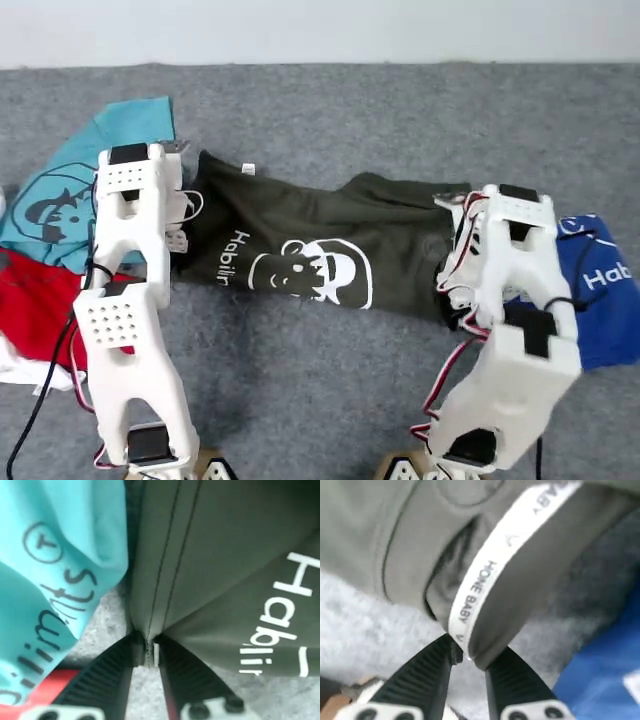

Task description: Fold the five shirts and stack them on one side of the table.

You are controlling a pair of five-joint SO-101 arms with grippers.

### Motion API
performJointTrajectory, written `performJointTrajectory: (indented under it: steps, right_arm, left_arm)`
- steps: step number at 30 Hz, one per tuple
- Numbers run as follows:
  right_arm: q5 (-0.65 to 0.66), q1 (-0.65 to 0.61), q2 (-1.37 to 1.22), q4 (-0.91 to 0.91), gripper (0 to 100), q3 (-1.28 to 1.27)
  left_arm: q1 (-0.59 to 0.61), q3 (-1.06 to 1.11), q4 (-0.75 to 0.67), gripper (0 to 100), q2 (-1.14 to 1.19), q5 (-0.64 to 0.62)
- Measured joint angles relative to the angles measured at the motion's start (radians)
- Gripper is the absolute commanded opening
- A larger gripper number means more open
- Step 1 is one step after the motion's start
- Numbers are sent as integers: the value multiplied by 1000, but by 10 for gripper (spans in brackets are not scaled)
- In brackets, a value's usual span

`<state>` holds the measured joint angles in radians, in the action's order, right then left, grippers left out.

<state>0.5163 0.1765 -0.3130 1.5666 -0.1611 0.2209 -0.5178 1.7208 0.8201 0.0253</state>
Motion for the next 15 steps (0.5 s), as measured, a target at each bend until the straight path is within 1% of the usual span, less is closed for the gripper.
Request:
performJointTrajectory:
  steps: [4, 9, 15]
  right_arm:
    - [52, 0, 135, -9, 10, -147]
    - [74, 3, 281, -120, 10, -373]
    - [74, 3, 397, -150, 10, -486]
  left_arm:
    - [6, 20, 2, 12, 0, 0]
    - [8, 78, 2, 12, -15, 12]
    - [14, 169, 2, 12, -78, 28]
